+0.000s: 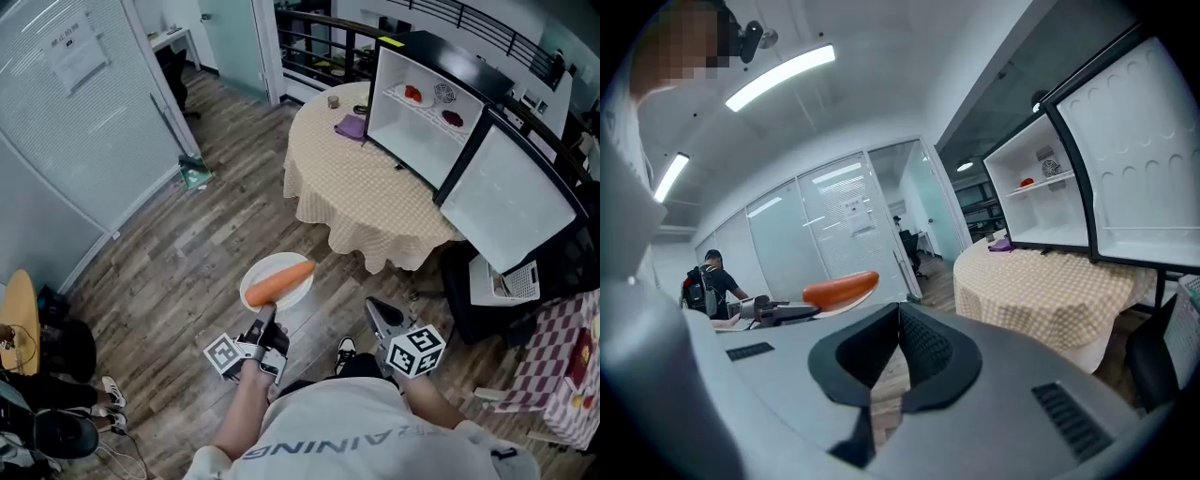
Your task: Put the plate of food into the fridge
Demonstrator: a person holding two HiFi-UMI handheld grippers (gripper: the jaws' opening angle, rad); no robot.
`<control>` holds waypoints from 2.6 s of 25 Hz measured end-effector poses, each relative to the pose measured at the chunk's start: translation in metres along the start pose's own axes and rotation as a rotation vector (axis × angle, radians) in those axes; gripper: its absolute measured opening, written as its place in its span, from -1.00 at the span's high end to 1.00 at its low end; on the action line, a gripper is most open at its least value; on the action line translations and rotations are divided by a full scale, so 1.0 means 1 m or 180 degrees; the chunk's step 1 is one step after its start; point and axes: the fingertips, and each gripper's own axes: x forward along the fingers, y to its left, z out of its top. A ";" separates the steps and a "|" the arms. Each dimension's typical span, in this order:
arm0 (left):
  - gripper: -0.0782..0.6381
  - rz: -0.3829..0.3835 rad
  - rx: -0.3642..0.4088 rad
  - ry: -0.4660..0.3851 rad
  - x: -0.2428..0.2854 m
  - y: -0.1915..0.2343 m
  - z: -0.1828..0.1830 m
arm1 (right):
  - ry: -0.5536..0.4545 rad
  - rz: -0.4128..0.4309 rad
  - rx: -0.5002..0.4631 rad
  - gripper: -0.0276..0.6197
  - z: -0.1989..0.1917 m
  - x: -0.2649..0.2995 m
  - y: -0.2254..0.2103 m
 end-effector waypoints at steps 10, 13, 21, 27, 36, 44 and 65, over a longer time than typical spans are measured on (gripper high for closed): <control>0.68 0.0023 0.0063 0.0018 0.089 -0.014 -0.015 | -0.0010 0.0050 0.0075 0.84 0.039 0.019 -0.068; 0.68 0.0026 0.0060 -0.0031 0.107 -0.016 -0.017 | -0.0020 0.0091 0.0087 0.84 0.048 0.025 -0.086; 0.69 0.0087 0.0110 -0.0069 0.133 -0.018 -0.023 | -0.0065 0.0057 0.0197 0.84 0.053 0.028 -0.125; 0.69 0.0096 0.0141 0.0023 0.152 -0.019 -0.024 | -0.0087 -0.0068 0.0338 0.84 0.050 0.031 -0.147; 0.68 0.0021 0.0063 0.0265 0.211 -0.011 -0.008 | -0.0097 -0.0298 0.0379 0.84 0.062 0.055 -0.168; 0.68 0.0054 0.0079 0.0602 0.276 0.002 0.032 | -0.0001 -0.0407 0.0318 0.84 0.085 0.121 -0.173; 0.68 -0.0018 0.0058 0.1408 0.391 0.017 0.117 | -0.0085 -0.1095 0.0391 0.84 0.138 0.223 -0.186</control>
